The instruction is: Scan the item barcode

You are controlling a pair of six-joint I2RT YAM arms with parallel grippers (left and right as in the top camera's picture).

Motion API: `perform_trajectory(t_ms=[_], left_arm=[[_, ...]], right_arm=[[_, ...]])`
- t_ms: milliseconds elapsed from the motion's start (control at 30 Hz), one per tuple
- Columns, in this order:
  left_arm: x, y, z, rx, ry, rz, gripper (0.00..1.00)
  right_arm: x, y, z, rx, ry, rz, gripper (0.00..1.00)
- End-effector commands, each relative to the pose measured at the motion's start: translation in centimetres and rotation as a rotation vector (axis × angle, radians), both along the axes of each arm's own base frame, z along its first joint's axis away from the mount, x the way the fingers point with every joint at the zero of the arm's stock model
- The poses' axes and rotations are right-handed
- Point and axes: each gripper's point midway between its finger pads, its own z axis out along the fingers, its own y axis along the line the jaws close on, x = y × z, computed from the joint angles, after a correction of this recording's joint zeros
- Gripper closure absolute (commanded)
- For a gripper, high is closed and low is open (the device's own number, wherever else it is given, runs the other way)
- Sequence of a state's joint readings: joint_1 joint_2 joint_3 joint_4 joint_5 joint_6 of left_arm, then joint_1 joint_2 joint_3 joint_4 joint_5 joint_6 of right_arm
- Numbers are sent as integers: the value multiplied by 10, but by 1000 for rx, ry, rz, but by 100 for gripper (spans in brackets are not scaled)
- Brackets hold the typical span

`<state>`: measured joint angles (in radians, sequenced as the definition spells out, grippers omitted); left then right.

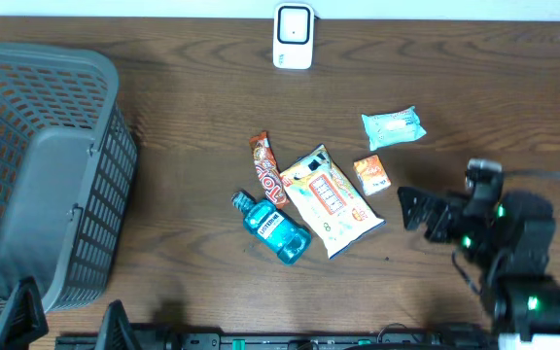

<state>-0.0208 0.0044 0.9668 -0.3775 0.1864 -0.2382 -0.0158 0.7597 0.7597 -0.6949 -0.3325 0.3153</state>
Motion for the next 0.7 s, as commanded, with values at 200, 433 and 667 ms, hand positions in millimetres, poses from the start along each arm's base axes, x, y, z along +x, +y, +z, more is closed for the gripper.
perform_trajectory(t_ms=[200, 433, 667], left_arm=[[3, 15, 0, -33, 0, 78, 2], [5, 15, -4, -33, 16, 78, 2], [5, 15, -4, -33, 15, 78, 2]], right_arm=[[31, 30, 2, 106, 51, 168, 8], [47, 16, -57, 415, 440, -284, 5], [65, 11, -135, 455, 676, -458, 26]])
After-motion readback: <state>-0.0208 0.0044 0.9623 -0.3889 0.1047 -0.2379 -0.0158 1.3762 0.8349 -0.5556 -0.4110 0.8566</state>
